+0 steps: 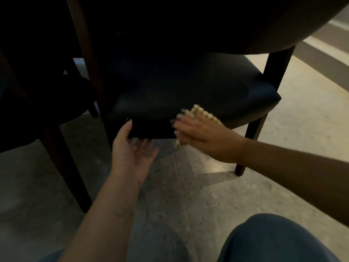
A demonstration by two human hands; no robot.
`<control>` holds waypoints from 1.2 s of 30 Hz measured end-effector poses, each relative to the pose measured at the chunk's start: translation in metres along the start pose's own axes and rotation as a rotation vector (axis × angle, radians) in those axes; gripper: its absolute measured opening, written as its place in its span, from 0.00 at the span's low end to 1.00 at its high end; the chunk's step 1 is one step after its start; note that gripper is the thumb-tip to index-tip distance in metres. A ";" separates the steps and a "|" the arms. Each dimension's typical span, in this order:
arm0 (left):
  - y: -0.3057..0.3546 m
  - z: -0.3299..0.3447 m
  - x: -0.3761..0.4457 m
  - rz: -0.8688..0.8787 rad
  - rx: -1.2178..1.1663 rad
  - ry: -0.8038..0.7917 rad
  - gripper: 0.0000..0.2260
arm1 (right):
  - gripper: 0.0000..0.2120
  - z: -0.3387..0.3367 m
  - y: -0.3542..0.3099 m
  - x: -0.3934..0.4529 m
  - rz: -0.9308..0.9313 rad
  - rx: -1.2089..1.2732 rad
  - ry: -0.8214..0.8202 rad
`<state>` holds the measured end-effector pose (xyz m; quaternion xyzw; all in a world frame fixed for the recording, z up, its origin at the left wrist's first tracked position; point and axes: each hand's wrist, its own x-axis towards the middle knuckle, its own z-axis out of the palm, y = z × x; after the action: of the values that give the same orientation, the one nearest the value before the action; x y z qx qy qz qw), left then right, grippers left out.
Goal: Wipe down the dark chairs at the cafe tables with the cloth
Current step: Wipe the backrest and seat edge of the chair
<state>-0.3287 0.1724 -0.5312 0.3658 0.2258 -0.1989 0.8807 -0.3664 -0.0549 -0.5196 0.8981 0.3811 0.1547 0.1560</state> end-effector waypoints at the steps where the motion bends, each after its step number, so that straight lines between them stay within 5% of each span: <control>1: -0.001 0.004 -0.001 -0.011 0.023 -0.027 0.21 | 0.21 -0.003 -0.003 -0.013 0.202 0.123 0.071; 6: -0.013 0.015 -0.005 0.090 0.302 0.071 0.28 | 0.32 -0.022 0.016 -0.097 1.066 0.223 0.387; 9: -0.014 0.023 -0.005 0.111 0.419 0.159 0.20 | 0.25 -0.019 0.066 -0.120 1.696 0.576 0.551; 11: -0.012 0.025 -0.006 0.111 0.458 0.180 0.16 | 0.20 -0.010 0.087 -0.119 1.906 0.792 0.590; 18: -0.010 0.024 -0.008 0.102 0.519 0.145 0.19 | 0.11 0.016 0.079 -0.073 2.130 1.017 0.936; 25: -0.001 0.017 -0.009 0.083 0.528 0.048 0.21 | 0.14 0.001 0.083 -0.066 2.141 0.855 0.904; 29: -0.001 0.017 -0.005 0.101 0.498 0.081 0.22 | 0.16 -0.003 0.093 -0.058 2.275 0.962 0.834; 36: 0.005 0.010 0.005 0.067 0.541 0.048 0.23 | 0.16 0.013 0.033 -0.027 2.219 1.062 0.976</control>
<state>-0.3191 0.1670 -0.5249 0.5998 0.1729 -0.2140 0.7514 -0.3577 -0.0989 -0.5224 0.5350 -0.5208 0.3375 -0.5733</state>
